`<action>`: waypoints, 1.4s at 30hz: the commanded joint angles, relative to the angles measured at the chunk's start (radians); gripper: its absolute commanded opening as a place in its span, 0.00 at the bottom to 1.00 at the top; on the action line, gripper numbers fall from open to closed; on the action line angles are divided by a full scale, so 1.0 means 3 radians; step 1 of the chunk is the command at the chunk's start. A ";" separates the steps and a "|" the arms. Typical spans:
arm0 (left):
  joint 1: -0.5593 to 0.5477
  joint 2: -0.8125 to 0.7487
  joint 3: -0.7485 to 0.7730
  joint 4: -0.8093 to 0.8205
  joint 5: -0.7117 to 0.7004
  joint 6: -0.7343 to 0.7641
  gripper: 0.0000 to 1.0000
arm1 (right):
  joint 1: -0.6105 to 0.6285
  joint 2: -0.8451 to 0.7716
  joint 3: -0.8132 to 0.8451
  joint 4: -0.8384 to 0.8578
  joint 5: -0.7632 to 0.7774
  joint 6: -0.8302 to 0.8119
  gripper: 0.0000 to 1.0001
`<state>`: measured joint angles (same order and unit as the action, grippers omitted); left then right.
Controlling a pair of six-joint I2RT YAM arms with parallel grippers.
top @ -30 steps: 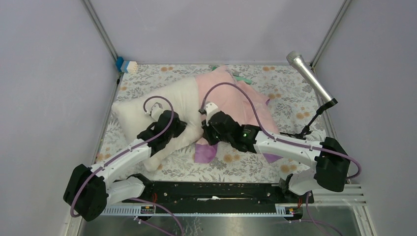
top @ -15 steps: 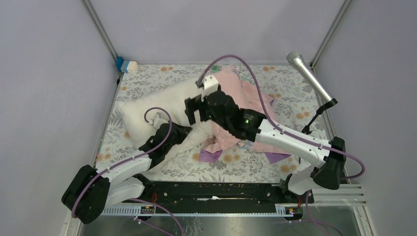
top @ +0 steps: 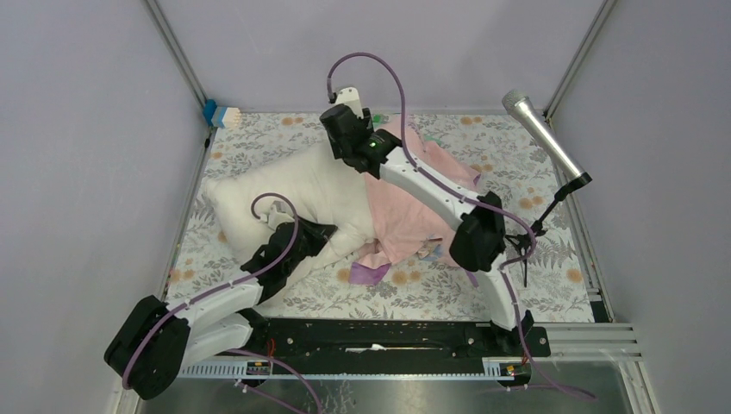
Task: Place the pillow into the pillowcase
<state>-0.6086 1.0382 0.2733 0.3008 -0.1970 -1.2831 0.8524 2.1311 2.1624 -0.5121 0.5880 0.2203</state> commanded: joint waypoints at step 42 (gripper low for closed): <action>-0.0336 0.0331 0.0088 -0.0520 0.0381 -0.0149 0.00 | 0.0758 0.0352 0.0870 0.0352 -0.0954 -0.0182 0.00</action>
<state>-0.6750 1.0481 0.2680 0.2859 -0.2195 -1.2930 0.9855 2.3978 2.5378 -0.5713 0.5995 0.0364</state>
